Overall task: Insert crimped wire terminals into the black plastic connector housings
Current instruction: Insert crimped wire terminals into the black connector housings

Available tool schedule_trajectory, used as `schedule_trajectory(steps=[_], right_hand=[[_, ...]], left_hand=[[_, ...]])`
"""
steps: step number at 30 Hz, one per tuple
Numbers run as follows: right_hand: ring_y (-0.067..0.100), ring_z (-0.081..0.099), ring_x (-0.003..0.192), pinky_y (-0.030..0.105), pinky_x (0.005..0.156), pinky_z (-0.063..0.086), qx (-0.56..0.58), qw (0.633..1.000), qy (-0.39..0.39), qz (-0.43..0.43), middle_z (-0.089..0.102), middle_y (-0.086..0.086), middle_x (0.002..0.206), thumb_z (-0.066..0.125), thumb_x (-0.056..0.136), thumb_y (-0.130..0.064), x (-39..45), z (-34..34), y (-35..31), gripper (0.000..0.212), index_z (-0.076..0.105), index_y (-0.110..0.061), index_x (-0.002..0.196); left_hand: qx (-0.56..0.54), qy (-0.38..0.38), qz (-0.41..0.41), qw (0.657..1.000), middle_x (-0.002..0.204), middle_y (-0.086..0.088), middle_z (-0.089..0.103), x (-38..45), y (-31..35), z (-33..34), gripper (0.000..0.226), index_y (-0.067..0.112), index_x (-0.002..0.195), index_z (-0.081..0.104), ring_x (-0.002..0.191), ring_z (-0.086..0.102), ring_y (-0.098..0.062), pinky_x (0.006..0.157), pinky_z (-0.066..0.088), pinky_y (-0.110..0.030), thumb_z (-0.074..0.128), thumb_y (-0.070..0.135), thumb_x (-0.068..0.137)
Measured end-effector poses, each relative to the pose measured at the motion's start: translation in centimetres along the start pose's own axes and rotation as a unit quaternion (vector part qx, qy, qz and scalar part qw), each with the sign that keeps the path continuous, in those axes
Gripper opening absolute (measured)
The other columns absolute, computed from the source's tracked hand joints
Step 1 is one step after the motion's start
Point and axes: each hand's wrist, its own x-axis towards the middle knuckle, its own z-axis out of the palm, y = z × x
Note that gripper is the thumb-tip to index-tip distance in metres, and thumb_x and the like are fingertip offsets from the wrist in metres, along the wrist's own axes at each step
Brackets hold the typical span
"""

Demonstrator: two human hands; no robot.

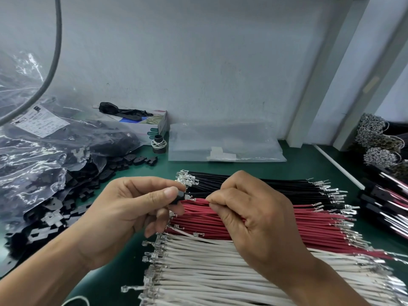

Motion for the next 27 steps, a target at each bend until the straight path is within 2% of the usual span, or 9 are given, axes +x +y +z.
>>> schedule_trajectory(steps=[3, 7, 13, 15, 17, 20, 22, 27], right_hand=[[0.017, 0.056, 0.072, 0.034, 0.052, 0.048, -0.075, 0.996, -0.012, -0.045, 0.059, -0.004, 0.085, 0.069, 0.094, -0.011, 0.0, 0.1, -0.1, 0.006, 0.073, -0.013, 0.091], [0.019, 0.050, 0.069, 0.035, 0.048, 0.043, -0.144, 0.985, -0.010, -0.091, 0.058, 0.000, 0.085, 0.073, 0.087, -0.001, 0.2, 0.1, 0.1, 0.010, 0.071, -0.011, 0.088], [0.017, 0.056, 0.073, 0.034, 0.054, 0.048, -0.063, 0.997, 0.008, -0.050, 0.059, -0.001, 0.086, 0.067, 0.096, -0.011, -0.1, 1.2, -0.5, 0.006, 0.073, -0.010, 0.093], [0.013, 0.056, 0.075, 0.032, 0.058, 0.049, -0.047, 0.999, 0.002, -0.020, 0.059, -0.005, 0.088, 0.064, 0.099, -0.019, -0.1, 1.3, -0.7, 0.011, 0.072, -0.014, 0.094], [0.007, 0.056, 0.077, 0.029, 0.061, 0.050, -0.028, 0.999, -0.008, 0.028, 0.058, -0.011, 0.088, 0.063, 0.098, -0.025, 0.0, 1.1, -0.5, 0.012, 0.072, -0.019, 0.093], [0.004, 0.057, 0.078, 0.027, 0.064, 0.050, 0.008, 0.997, -0.024, 0.073, 0.059, -0.015, 0.088, 0.063, 0.096, -0.028, 0.0, 0.8, -0.3, 0.012, 0.072, -0.023, 0.090], [0.004, 0.057, 0.077, 0.027, 0.065, 0.050, 0.009, 0.996, -0.032, 0.077, 0.059, -0.015, 0.086, 0.063, 0.095, -0.030, 0.1, 0.7, -0.4, 0.013, 0.072, -0.023, 0.088], [0.005, 0.055, 0.072, 0.022, 0.062, 0.047, -0.014, 0.998, -0.019, 0.059, 0.057, -0.012, 0.084, 0.059, 0.097, -0.032, 0.4, 0.9, -0.7, 0.022, 0.070, -0.019, 0.085]], left_hand=[[0.051, 0.016, 0.009, 0.999, 0.080, -0.026, 0.073, 0.0, 0.0, 0.0, 0.047, 0.007, 0.099, 0.081, 0.045, 0.055, -0.018, 0.040, 0.038, -0.018, 0.087, 0.038, 0.065], [0.048, 0.036, -0.025, 0.998, 0.078, -0.024, 0.073, 0.1, -0.1, 0.1, 0.052, 0.006, 0.097, 0.081, 0.045, 0.051, -0.016, 0.041, 0.033, -0.017, 0.089, 0.041, 0.060], [-0.002, 0.020, -0.057, 0.998, 0.077, -0.023, 0.072, 0.0, -0.2, 0.5, 0.055, 0.005, 0.100, 0.080, 0.048, 0.051, -0.015, 0.044, 0.034, -0.020, 0.090, 0.040, 0.059], [0.016, 0.029, -0.025, 0.999, 0.073, -0.022, 0.072, 0.0, -0.1, 0.9, 0.055, 0.009, 0.101, 0.081, 0.046, 0.052, -0.016, 0.043, 0.035, -0.019, 0.090, 0.044, 0.059], [0.094, 0.033, 0.036, 0.994, 0.071, -0.019, 0.072, -0.1, 0.0, 1.1, 0.052, 0.020, 0.104, 0.082, 0.049, 0.053, -0.018, 0.043, 0.040, -0.022, 0.092, 0.045, 0.060], [0.178, 0.032, 0.109, 0.977, 0.065, -0.013, 0.071, -0.2, -0.2, 1.1, 0.030, 0.026, 0.097, 0.083, 0.049, 0.056, -0.013, 0.045, 0.042, -0.019, 0.094, 0.030, 0.069], [0.193, 0.039, 0.121, 0.973, 0.057, -0.008, 0.069, -0.1, -0.5, 1.2, 0.019, 0.026, 0.088, 0.084, 0.044, 0.055, -0.009, 0.045, 0.042, -0.014, 0.086, 0.023, 0.069], [0.172, 0.044, 0.114, 0.978, 0.051, -0.010, 0.067, -0.2, -0.5, 1.6, 0.014, 0.026, 0.083, 0.085, 0.037, 0.053, -0.009, 0.041, 0.039, -0.013, 0.084, 0.024, 0.069]])
